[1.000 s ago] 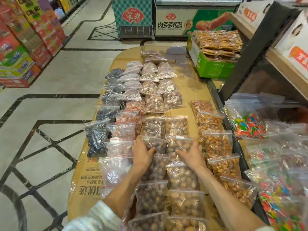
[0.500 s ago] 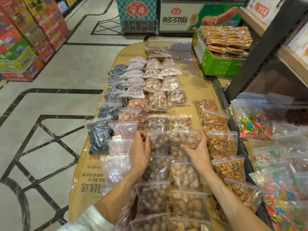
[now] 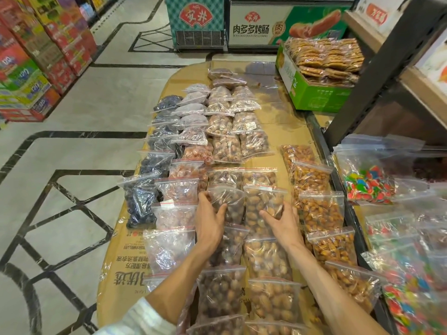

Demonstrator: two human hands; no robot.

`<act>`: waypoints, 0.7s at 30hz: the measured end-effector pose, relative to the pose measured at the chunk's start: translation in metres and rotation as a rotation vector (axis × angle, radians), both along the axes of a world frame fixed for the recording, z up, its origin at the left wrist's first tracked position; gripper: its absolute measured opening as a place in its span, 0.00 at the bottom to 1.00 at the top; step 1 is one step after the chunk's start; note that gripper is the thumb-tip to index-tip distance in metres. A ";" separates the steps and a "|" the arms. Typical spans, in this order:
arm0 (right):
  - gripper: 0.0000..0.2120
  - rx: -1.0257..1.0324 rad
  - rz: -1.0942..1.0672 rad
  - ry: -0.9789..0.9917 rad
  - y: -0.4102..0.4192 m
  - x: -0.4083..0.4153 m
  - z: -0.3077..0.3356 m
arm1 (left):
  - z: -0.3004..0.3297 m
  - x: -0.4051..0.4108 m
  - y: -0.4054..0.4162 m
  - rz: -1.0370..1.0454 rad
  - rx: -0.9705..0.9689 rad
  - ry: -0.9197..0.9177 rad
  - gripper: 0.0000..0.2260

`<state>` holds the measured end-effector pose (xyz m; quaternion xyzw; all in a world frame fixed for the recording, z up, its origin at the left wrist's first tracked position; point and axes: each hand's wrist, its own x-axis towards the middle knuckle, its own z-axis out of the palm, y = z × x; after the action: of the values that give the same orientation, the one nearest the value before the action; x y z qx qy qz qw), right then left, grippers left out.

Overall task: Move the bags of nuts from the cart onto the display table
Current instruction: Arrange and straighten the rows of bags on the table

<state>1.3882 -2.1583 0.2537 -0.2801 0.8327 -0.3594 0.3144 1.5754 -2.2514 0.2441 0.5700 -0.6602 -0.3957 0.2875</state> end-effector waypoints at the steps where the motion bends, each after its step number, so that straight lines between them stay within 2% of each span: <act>1: 0.46 0.001 0.004 -0.004 0.001 -0.001 0.001 | -0.003 0.000 0.001 0.011 -0.017 0.024 0.16; 4: 0.45 -0.030 0.029 -0.019 0.008 0.000 0.002 | -0.003 0.001 0.009 0.056 -0.024 0.085 0.16; 5: 0.44 -0.042 0.032 -0.025 0.010 0.000 0.002 | -0.003 0.003 0.010 0.067 -0.001 0.103 0.19; 7: 0.44 -0.050 0.039 -0.037 0.015 0.002 0.005 | -0.002 0.003 0.011 0.074 0.055 0.127 0.32; 9: 0.45 -0.056 0.042 -0.044 0.017 0.003 0.006 | 0.006 -0.002 0.012 0.052 0.007 0.086 0.38; 12: 0.45 -0.066 0.040 -0.064 0.017 0.002 0.010 | 0.024 -0.017 0.010 0.011 -0.208 -0.062 0.32; 15: 0.45 -0.058 0.045 -0.071 0.016 0.001 0.011 | 0.030 -0.031 -0.010 -0.171 -0.341 -0.241 0.27; 17: 0.43 -0.037 0.056 -0.068 0.016 0.000 0.011 | 0.029 -0.035 -0.030 -0.293 -0.306 -0.418 0.23; 19: 0.41 -0.027 0.058 -0.057 0.015 -0.001 0.010 | 0.032 -0.037 -0.045 -0.370 -0.261 -0.566 0.15; 21: 0.40 -0.019 0.052 -0.044 0.015 -0.001 0.009 | 0.034 -0.038 -0.055 -0.415 -0.268 -0.630 0.08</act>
<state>1.3869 -2.1433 0.2629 -0.2965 0.8147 -0.3650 0.3392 1.5371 -2.3065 0.2780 0.4754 -0.8630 -0.1614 0.0566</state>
